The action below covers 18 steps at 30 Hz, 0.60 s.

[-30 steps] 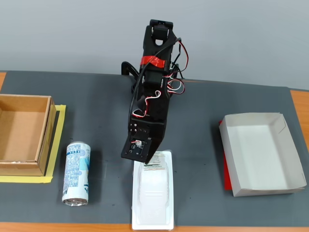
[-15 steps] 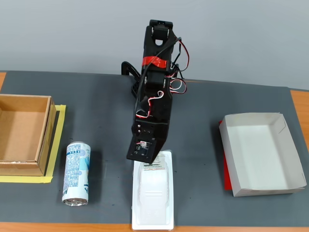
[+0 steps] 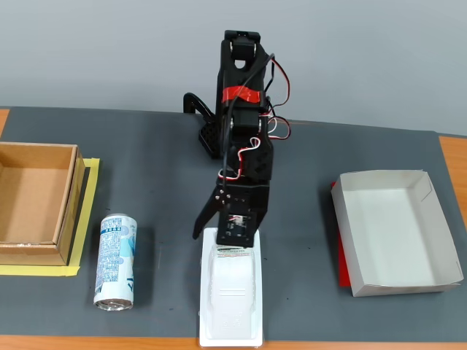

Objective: Pick the sandwich and put it in the gray box

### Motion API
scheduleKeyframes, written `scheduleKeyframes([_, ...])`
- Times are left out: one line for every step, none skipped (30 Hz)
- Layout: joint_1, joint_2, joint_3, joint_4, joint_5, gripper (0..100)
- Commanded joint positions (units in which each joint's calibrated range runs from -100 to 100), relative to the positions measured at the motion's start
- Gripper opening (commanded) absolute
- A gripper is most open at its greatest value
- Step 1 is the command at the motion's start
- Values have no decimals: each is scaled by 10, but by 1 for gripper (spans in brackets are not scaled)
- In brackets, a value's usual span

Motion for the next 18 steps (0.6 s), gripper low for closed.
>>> scheduleKeyframes([-10, -4, -30, -7, 2, 37])
scheduleKeyframes([-12, -3, -30, -7, 2, 37])
scheduleKeyframes([-15, -3, -30, -7, 2, 37])
scheduleKeyframes([-16, -2, -30, -7, 2, 37])
scheduleKeyframes([-17, -2, -30, -7, 2, 37])
scheduleKeyframes([-19, -2, -30, -7, 3, 37])
scheduleKeyframes([-20, -1, -30, -7, 3, 37])
scheduleKeyframes([-23, -1, -30, -7, 5, 37])
scheduleKeyframes([-23, 2, -30, -7, 9, 37])
scheduleKeyframes([-23, 7, -30, -8, 10, 37])
scheduleKeyframes([-23, 15, -34, -9, 10, 37])
scheduleKeyframes([-23, 24, -40, -11, 10, 37])
scheduleKeyframes([-23, 34, -48, -12, 10, 37])
scheduleKeyframes([-23, 44, -59, -12, 9, 37])
scheduleKeyframes([-23, 56, -71, -12, 9, 37])
scheduleKeyframes([-23, 68, -83, -12, 9, 37])
scheduleKeyframes([-23, 80, -94, -12, 9, 37])
scheduleKeyframes([-23, 92, -107, -11, 9, 37])
